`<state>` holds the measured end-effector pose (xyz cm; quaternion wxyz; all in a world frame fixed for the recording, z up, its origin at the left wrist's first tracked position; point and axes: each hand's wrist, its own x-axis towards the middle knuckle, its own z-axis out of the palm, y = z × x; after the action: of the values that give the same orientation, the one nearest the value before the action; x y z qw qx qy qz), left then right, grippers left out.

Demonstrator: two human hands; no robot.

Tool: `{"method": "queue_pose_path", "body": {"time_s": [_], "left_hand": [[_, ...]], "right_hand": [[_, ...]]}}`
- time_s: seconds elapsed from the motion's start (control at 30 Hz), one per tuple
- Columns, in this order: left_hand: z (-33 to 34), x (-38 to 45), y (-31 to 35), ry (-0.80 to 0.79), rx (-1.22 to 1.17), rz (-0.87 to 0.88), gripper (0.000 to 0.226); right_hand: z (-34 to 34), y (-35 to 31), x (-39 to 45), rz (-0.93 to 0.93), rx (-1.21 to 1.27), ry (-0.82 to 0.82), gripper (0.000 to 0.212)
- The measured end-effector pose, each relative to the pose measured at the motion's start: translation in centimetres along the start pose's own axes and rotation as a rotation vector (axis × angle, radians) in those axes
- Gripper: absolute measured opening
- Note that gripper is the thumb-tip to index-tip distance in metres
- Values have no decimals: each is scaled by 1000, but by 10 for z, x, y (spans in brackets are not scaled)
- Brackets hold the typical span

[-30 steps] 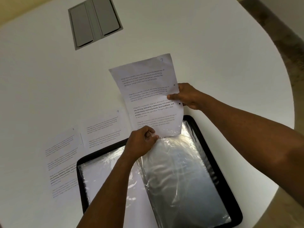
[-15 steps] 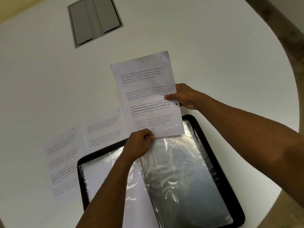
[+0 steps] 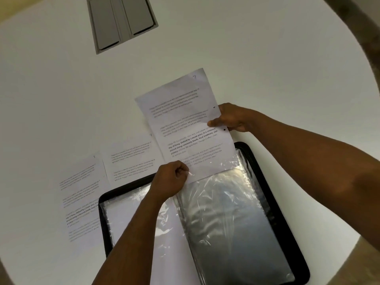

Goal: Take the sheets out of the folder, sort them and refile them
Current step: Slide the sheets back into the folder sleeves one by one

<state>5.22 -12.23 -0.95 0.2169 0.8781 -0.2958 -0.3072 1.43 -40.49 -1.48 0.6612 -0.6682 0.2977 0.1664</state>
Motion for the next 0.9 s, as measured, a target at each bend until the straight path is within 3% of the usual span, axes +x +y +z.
{"method": "queue_pose_path", "body": {"time_s": [0.3, 0.37, 0.53, 0.7, 0.9], "left_hand": [[7, 5, -4, -28, -72, -28, 14], [10, 6, -1, -60, -92, -44, 12], [23, 13, 24, -161, -125, 68, 11], [38, 25, 55, -176, -141, 123, 9], [39, 33, 62, -104, -223, 52, 10]], "right_hand": [[7, 8, -1, 167, -229, -213, 45], [8, 12, -3, 160, -211, -206, 46], [14, 11, 0, 96, 131, -98, 45], [21, 13, 2, 79, 99, -45, 49], [8, 16, -9, 148, -207, -255, 47]]}}
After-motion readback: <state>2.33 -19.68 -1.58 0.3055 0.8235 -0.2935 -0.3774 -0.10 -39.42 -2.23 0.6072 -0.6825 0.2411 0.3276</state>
